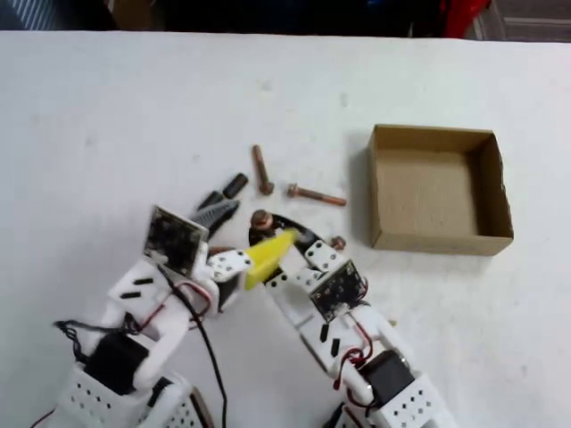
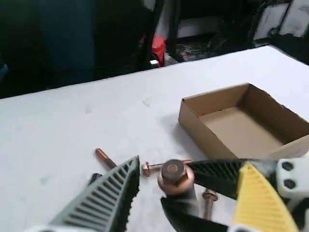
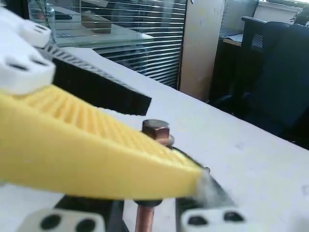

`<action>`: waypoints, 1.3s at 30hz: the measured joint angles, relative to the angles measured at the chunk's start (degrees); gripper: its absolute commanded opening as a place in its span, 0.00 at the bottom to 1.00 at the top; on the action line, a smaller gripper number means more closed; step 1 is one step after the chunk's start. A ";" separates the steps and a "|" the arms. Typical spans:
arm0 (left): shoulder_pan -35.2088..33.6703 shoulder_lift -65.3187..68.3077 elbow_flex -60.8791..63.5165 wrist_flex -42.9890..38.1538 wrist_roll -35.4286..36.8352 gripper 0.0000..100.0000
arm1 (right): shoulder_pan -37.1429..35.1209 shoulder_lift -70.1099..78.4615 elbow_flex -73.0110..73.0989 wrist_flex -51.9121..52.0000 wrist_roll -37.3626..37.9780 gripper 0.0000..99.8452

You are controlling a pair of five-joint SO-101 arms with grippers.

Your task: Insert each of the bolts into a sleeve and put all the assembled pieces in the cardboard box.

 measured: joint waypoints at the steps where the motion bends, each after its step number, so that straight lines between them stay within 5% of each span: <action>1: -0.18 0.18 -0.79 0.00 -0.35 0.29 | -0.18 0.00 0.00 0.00 0.00 0.02; 6: -1.49 0.09 -7.91 0.00 -0.35 0.18 | -0.09 -0.09 0.00 1.93 0.00 0.02; 10: -2.64 0.00 -14.51 0.26 -0.35 0.01 | 0.00 -0.09 0.00 2.02 0.00 0.02; 23: -25.23 -11.34 -13.54 24.26 -0.35 0.02 | 1.85 -0.09 0.00 2.90 0.00 0.02; 39: -26.99 -18.20 -0.44 26.02 -2.20 0.02 | 1.76 -0.09 0.00 4.75 0.00 0.02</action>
